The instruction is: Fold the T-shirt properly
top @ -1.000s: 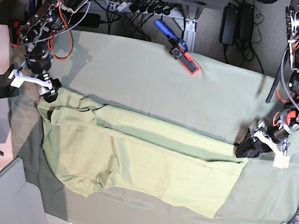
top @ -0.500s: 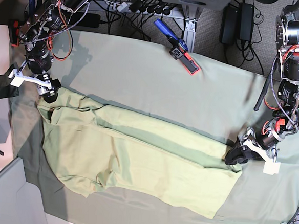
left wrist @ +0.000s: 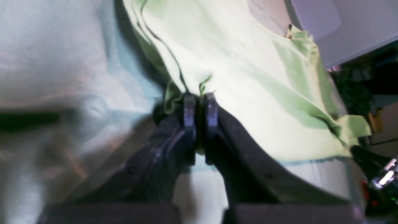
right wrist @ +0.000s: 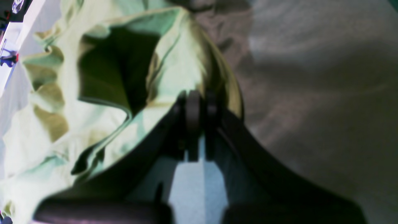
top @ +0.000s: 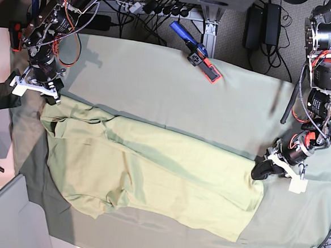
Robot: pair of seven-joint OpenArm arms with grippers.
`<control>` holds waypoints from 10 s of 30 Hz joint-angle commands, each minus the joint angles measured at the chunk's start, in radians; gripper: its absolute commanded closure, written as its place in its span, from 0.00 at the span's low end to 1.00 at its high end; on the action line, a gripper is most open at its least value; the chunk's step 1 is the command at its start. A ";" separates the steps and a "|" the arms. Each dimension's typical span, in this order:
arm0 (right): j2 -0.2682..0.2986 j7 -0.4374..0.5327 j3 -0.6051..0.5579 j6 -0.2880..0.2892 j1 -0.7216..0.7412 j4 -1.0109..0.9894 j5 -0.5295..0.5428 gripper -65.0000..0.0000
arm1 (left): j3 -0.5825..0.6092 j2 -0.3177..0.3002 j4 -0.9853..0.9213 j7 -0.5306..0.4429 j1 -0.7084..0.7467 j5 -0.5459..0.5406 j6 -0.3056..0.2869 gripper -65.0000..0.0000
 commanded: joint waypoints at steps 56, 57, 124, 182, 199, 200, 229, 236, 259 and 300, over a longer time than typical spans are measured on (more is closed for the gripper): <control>0.175 -0.077 0.033 0.100 -0.456 0.237 0.067 0.37 | -0.222 -0.193 0.610 0.230 0.618 -0.274 -0.015 0.38; 0.174 -0.077 0.052 0.100 -0.460 0.241 0.068 0.37 | -0.244 -0.196 0.624 0.230 0.623 -0.274 -0.015 0.38; 0.344 0.130 -0.853 0.205 0.686 -0.745 -0.274 1.00 | 0.006 -0.381 0.493 0.093 0.181 -0.120 -0.015 0.38; 0.433 0.141 -0.853 0.205 0.628 -0.740 -0.201 1.00 | 0.255 -0.185 -0.130 -0.220 -0.218 0.250 -0.015 1.00; 0.566 0.035 -0.814 0.216 0.435 -0.439 -0.048 1.00 | 0.255 -0.294 0.234 0.159 -0.047 -0.058 -0.015 1.00; 0.569 0.029 -0.796 0.217 0.416 -0.419 -0.048 1.00 | 0.255 -0.305 0.263 0.159 -0.026 -0.057 -0.015 1.00; 0.563 -0.026 -0.587 0.216 0.157 -0.283 -0.071 0.32 | 0.256 -0.363 0.368 0.155 0.134 -0.057 -0.015 0.44; 0.562 -0.049 -0.472 0.217 0.179 -0.219 0.037 0.32 | 0.256 -0.363 0.368 0.155 0.134 -0.067 -0.015 0.44; 0.398 0.032 -0.825 0.224 0.384 -0.330 -0.177 0.32 | 0.256 -0.364 0.466 0.182 0.134 -0.094 -0.015 0.44; 0.404 -0.078 -0.509 0.224 -0.025 0.199 -0.011 1.00 | 0.225 -0.364 0.525 0.280 0.138 -0.193 -0.015 0.44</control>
